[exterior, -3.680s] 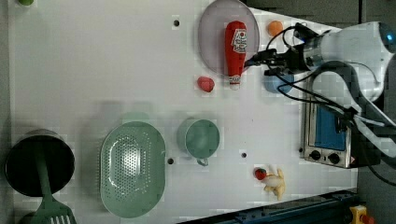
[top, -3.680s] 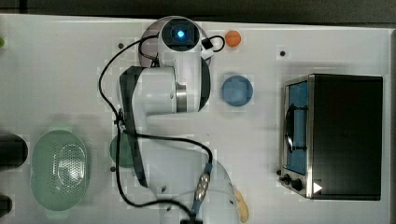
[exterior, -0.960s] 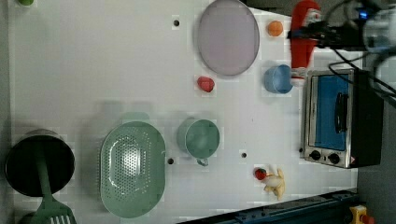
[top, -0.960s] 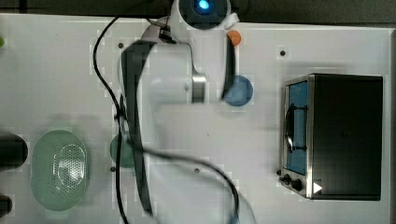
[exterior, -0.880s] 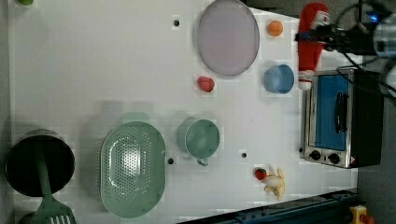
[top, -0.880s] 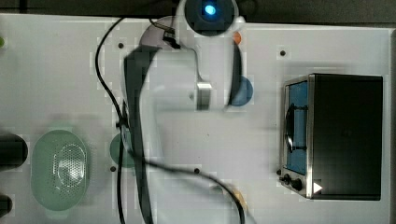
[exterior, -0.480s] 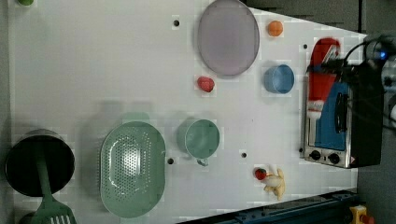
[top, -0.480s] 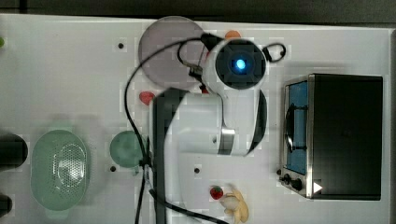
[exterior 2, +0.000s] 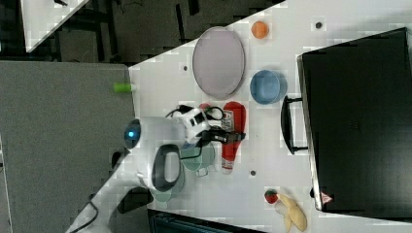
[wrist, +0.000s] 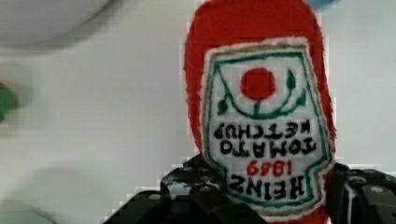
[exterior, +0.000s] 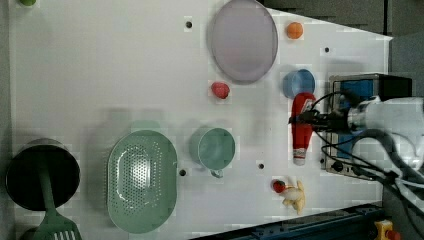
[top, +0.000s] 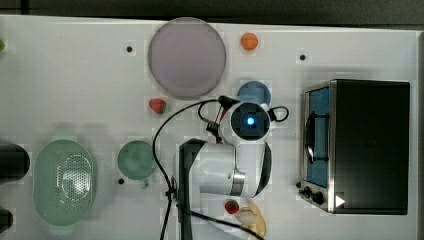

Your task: Pick ketchup from plate and place it on table.

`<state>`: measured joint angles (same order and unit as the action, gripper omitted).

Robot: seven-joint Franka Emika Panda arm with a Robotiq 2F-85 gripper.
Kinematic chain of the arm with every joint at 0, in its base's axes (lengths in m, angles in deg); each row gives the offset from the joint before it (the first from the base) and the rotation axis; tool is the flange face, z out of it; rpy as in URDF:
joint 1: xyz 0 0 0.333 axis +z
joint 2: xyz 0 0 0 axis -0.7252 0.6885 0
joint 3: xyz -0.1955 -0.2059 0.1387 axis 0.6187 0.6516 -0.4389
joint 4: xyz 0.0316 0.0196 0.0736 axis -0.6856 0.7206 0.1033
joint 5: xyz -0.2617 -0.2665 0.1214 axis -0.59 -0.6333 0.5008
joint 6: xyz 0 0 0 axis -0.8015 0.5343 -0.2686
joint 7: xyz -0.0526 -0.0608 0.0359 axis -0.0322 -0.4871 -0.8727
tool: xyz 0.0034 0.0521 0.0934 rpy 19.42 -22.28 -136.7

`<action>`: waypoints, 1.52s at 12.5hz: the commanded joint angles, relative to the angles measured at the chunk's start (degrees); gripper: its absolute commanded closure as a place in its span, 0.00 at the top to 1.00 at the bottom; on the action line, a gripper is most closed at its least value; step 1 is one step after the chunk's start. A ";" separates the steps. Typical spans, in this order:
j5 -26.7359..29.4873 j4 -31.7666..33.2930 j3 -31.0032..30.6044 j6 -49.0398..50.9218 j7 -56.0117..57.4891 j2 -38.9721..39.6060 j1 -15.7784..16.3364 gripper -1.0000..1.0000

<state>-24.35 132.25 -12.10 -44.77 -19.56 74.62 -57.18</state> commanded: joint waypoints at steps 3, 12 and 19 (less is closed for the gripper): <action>0.15 1.11 -0.24 -3.02 -0.60 3.42 0.35 0.60; 0.28 -1.97 -1.14 -2.32 -5.39 -1.77 0.39 1.00; 0.29 -22.55 -2.73 28.16 -31.84 -12.27 0.40 1.00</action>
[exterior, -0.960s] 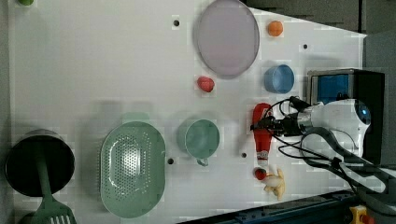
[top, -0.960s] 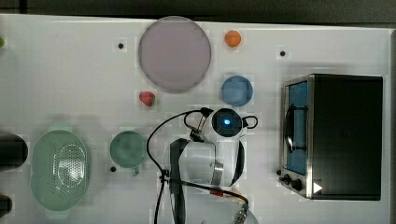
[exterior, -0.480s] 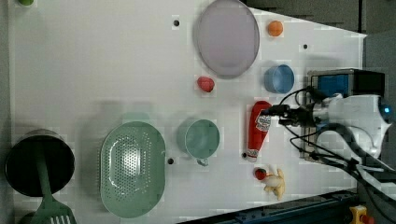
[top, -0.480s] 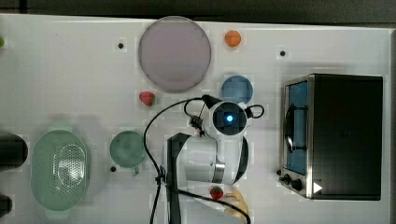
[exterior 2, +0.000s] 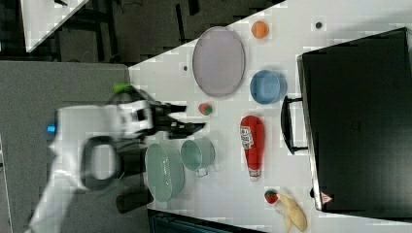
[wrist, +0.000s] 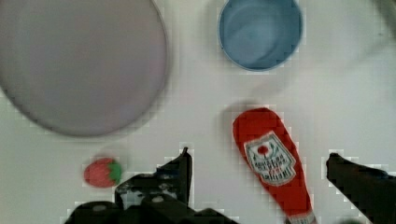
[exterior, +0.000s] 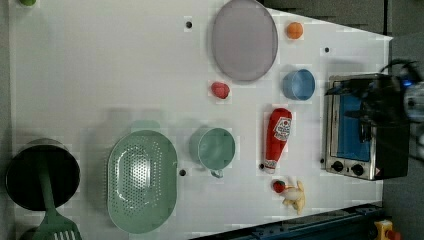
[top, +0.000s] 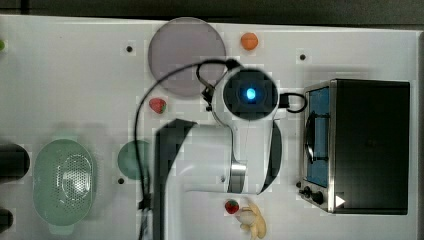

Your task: Pick ketchup from plate and place it on table.

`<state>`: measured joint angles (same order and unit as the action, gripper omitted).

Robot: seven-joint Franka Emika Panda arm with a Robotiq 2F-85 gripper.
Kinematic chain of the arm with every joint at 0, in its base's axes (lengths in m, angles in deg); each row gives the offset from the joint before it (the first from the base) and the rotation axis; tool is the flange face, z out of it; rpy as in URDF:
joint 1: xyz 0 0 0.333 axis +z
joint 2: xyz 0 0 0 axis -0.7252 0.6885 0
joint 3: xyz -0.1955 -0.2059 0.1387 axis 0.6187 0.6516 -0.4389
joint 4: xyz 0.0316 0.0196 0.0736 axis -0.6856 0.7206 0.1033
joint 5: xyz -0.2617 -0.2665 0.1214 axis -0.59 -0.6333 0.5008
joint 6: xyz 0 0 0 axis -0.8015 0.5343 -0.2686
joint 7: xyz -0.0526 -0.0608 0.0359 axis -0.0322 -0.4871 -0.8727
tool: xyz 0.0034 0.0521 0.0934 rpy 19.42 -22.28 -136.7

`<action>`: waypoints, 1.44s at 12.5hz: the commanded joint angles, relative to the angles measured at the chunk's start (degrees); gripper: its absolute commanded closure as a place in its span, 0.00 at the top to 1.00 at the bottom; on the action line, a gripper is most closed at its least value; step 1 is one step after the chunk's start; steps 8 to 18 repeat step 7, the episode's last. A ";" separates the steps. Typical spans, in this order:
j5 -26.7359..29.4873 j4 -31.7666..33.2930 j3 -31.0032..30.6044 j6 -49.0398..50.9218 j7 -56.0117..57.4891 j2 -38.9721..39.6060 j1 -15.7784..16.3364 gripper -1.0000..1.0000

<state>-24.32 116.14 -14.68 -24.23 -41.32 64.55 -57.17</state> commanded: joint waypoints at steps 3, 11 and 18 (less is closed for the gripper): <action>0.12 -16.84 -0.02 20.28 -10.08 -2.13 0.38 1.00; 0.07 -20.15 0.32 25.30 -10.08 -2.12 0.38 1.00; 0.07 -20.15 0.32 25.30 -10.08 -2.12 0.38 1.00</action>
